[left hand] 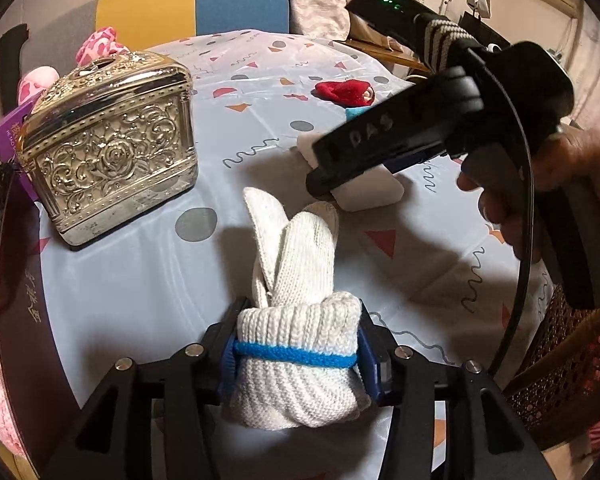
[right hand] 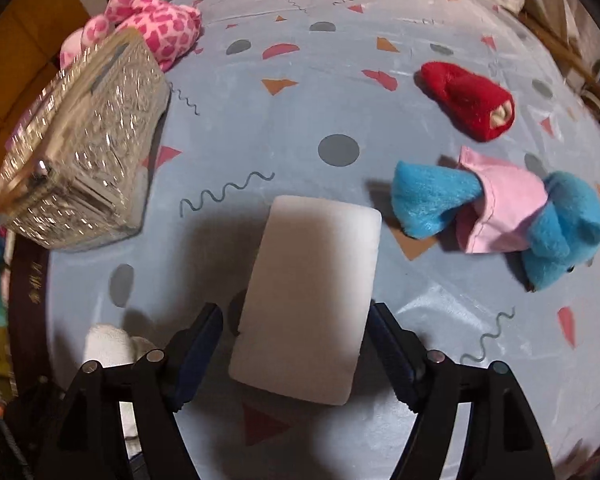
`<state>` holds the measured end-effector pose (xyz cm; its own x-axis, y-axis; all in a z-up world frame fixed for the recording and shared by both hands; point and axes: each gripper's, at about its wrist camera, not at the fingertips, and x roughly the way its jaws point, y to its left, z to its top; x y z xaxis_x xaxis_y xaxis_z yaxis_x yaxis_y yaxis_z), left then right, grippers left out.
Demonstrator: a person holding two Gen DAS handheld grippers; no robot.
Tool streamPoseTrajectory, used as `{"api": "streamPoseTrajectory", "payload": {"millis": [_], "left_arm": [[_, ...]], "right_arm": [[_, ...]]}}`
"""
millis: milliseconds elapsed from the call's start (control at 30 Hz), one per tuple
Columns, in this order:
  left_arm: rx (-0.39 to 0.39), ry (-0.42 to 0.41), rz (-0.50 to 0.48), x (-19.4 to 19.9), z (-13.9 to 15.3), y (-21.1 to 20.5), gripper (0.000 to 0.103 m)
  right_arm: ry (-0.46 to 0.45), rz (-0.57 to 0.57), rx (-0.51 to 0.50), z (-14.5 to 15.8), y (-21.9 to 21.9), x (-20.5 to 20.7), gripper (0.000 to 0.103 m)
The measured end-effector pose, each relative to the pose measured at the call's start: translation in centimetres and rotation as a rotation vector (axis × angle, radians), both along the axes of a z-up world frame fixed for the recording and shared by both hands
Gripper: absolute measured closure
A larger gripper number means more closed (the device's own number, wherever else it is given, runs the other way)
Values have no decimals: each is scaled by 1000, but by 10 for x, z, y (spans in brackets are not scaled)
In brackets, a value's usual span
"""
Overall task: Organize soft objects
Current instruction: 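Carry the white knit sock over the gold tray with the left gripper while the right holds the foam block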
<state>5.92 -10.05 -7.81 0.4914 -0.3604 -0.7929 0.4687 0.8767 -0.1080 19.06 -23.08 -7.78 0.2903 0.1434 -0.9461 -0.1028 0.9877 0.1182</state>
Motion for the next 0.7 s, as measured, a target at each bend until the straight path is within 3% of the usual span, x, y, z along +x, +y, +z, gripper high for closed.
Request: {"api": "streamPoseTrajectory", "payload": {"millis": [133,233,367,700], "left_arm": [[-8,27,18,5,3,0,48],[-3,34,32,12,3,-2,49],[40,9,17,11,0,-10,60],[39,-13,57,5,9,-1,65]], "right_arm": [[-8,32,-79,-3,14,-2,27],[-10,1,-41,-6,14,2,27],[-30,-29,-50,-6,4,3,45],[-74,22,-94,-9,4,0,44]]}}
